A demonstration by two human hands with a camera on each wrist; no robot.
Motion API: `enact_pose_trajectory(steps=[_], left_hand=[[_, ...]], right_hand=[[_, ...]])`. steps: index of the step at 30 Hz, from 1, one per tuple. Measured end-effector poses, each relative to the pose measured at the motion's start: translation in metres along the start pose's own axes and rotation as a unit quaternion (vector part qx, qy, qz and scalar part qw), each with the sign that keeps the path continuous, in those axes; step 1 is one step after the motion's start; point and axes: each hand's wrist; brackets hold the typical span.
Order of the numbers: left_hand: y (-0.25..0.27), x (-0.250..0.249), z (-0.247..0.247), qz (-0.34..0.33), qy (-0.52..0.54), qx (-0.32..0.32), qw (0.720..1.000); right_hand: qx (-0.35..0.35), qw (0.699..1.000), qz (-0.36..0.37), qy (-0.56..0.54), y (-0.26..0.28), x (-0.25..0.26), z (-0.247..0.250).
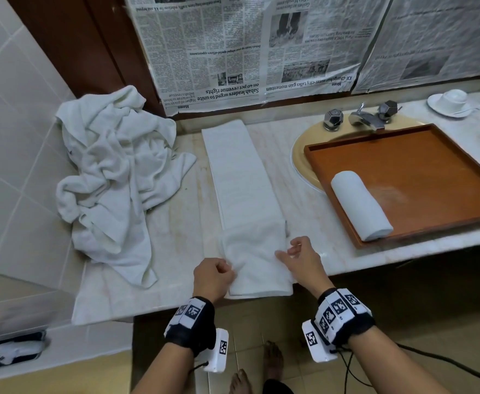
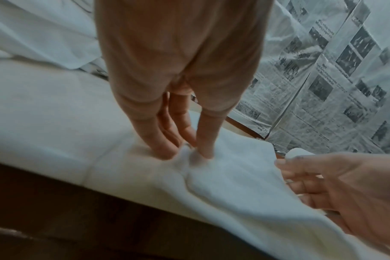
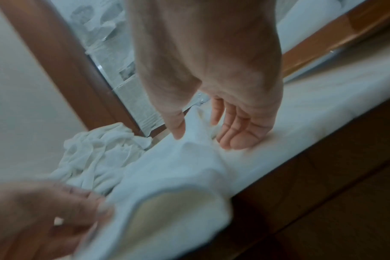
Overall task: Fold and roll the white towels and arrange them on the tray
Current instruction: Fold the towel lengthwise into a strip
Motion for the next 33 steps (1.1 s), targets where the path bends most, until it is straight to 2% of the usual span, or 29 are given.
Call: enact_pose_trajectory(steps=[2, 4, 6, 9, 11, 14, 18, 23, 25, 27, 29, 31, 33], left_hand=[[0.007, 0.002, 0.005, 0.009, -0.002, 0.027, 1.000], [0.015, 0.005, 0.006, -0.010, -0.029, 0.049, 0.998], [0.022, 0.010, 0.007, -0.032, -0.074, 0.075, 0.994], [0.029, 0.019, 0.010, -0.026, -0.101, 0.134, 0.985], [0.028, 0.020, 0.013, -0.019, -0.080, 0.118, 0.990], [0.021, 0.011, 0.013, -0.021, -0.032, 0.039, 0.998], [0.008, 0.000, -0.006, -0.074, -0.051, 0.002, 0.996], [0.002, 0.001, -0.015, -0.081, -0.107, -0.004, 0.991], [-0.003, 0.005, -0.011, -0.070, -0.108, -0.006, 0.992], [-0.007, 0.008, -0.009, -0.073, -0.121, -0.012, 0.990], [-0.014, 0.006, -0.010, -0.109, -0.147, -0.028, 0.983], [-0.022, 0.002, -0.013, -0.152, -0.185, -0.029, 0.971], [-0.034, 0.001, -0.015, -0.174, -0.254, -0.002, 0.951]], right_hand=[[0.005, 1.000, -0.016, -0.022, -0.002, 0.007, 0.001], [0.023, 0.999, -0.011, 0.022, -0.003, 0.008, 0.003], [0.066, 0.995, -0.006, 0.076, 0.001, 0.005, 0.007], [0.156, 0.977, -0.024, 0.143, 0.013, -0.004, 0.014], [0.181, 0.964, -0.031, 0.191, 0.018, -0.009, 0.020], [0.134, 0.966, -0.024, 0.218, 0.023, -0.010, 0.025], [0.040, 0.964, 0.016, 0.261, 0.025, -0.004, 0.018], [0.098, 0.942, 0.000, 0.322, 0.017, -0.004, 0.014], [0.070, 0.951, 0.010, 0.302, 0.013, -0.002, 0.017], [0.000, 0.964, 0.062, 0.258, 0.009, 0.002, 0.018], [-0.060, 0.965, 0.149, 0.206, 0.000, 0.007, 0.014], [-0.054, 0.957, 0.212, 0.190, -0.010, 0.016, 0.002], [-0.005, 0.940, 0.245, 0.237, -0.020, 0.020, -0.016]])
Point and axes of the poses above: each hand's wrist, its own y-axis away from the middle knuckle, its own z-axis out of the back of the hand, x = y × z, and after that the axes turned 4 degrees about y, right-handed
